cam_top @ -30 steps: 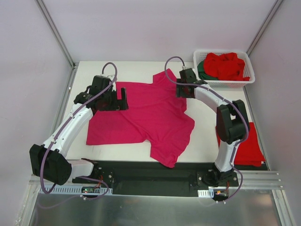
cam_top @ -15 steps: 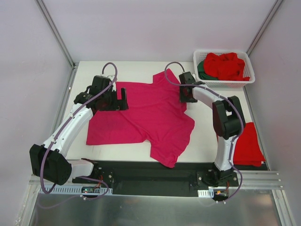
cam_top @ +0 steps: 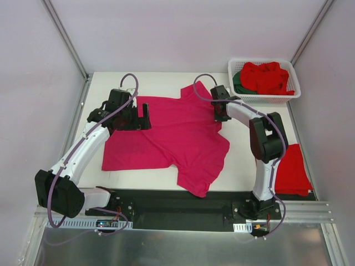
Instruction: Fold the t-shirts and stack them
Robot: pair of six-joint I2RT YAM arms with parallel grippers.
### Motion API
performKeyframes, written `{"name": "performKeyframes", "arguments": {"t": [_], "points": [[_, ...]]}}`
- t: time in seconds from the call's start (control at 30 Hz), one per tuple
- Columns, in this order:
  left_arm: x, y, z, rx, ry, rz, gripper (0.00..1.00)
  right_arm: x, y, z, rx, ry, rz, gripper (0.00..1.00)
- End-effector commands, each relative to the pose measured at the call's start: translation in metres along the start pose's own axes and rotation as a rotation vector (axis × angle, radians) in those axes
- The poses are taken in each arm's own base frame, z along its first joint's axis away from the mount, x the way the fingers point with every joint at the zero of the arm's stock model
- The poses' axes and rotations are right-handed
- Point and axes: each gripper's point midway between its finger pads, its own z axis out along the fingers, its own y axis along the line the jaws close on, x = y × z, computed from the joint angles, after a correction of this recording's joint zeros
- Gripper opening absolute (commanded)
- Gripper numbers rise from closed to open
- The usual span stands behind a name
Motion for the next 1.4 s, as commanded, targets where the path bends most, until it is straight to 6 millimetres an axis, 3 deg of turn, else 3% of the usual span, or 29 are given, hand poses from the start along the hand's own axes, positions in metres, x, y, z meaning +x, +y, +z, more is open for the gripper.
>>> {"name": "performKeyframes", "arguments": {"t": [0.0,0.23,0.57,0.63,0.67,0.73,0.8,0.83,0.9,0.93,1.0,1.03,1.07,1.1,1.17,1.2,1.3,1.37], "points": [[-0.003,-0.002,-0.005,-0.001,-0.027,0.021,0.99,-0.029,-0.011,-0.015,0.039,-0.078,0.026,0.01],[-0.002,-0.003,-0.004,0.002,-0.020,0.018,0.99,-0.066,-0.026,-0.029,0.088,-0.190,0.022,0.01],[-0.002,-0.003,-0.009,0.003,-0.030,0.021,0.99,-0.102,-0.030,-0.018,0.139,-0.254,-0.045,0.01],[-0.002,-0.002,-0.009,0.001,-0.029,0.021,0.99,-0.099,-0.030,-0.010,0.152,-0.226,-0.071,0.18],[-0.001,-0.002,-0.010,0.001,-0.029,0.023,0.99,-0.096,-0.033,-0.011,0.177,-0.209,-0.078,0.54],[-0.002,-0.002,-0.010,0.000,-0.031,0.023,0.99,-0.093,-0.038,-0.019,0.214,-0.205,-0.081,0.91],[-0.001,-0.002,-0.010,0.001,-0.029,0.023,0.99,-0.082,-0.049,-0.033,0.299,-0.218,-0.084,0.96],[-0.001,-0.002,-0.009,-0.001,-0.025,0.022,0.99,-0.088,-0.048,-0.052,0.297,-0.264,-0.063,0.96],[-0.001,-0.003,-0.008,0.001,-0.021,0.021,0.99,-0.071,-0.048,-0.061,0.273,-0.255,-0.045,0.96],[-0.002,-0.003,-0.007,-0.001,-0.020,0.020,0.99,-0.072,-0.039,-0.080,0.205,-0.289,-0.008,0.96],[-0.003,-0.003,-0.007,0.000,-0.021,0.021,0.99,-0.047,-0.032,-0.082,0.149,-0.248,-0.008,0.96],[-0.003,-0.003,-0.007,0.000,-0.019,0.020,0.99,-0.035,-0.017,-0.085,0.065,-0.218,0.003,0.98],[-0.004,-0.004,-0.008,0.000,-0.023,0.019,0.99,-0.030,-0.014,-0.095,0.026,-0.222,0.005,0.98],[-0.005,-0.005,-0.008,0.004,-0.026,0.021,1.00,-0.008,-0.007,-0.091,-0.016,-0.178,0.011,0.98],[-0.006,-0.004,-0.008,0.002,-0.027,0.020,0.99,0.006,0.001,-0.104,-0.053,-0.182,0.006,0.98],[-0.006,-0.005,-0.009,0.005,-0.028,0.021,0.99,0.024,0.007,-0.103,-0.068,-0.156,-0.022,0.98],[-0.005,-0.005,-0.008,0.005,-0.023,0.024,1.00,0.048,0.021,-0.112,-0.136,-0.127,-0.039,0.99],[-0.006,-0.005,-0.008,0.005,-0.024,0.027,0.99,0.074,0.026,-0.109,-0.164,-0.076,-0.054,0.99]]}}
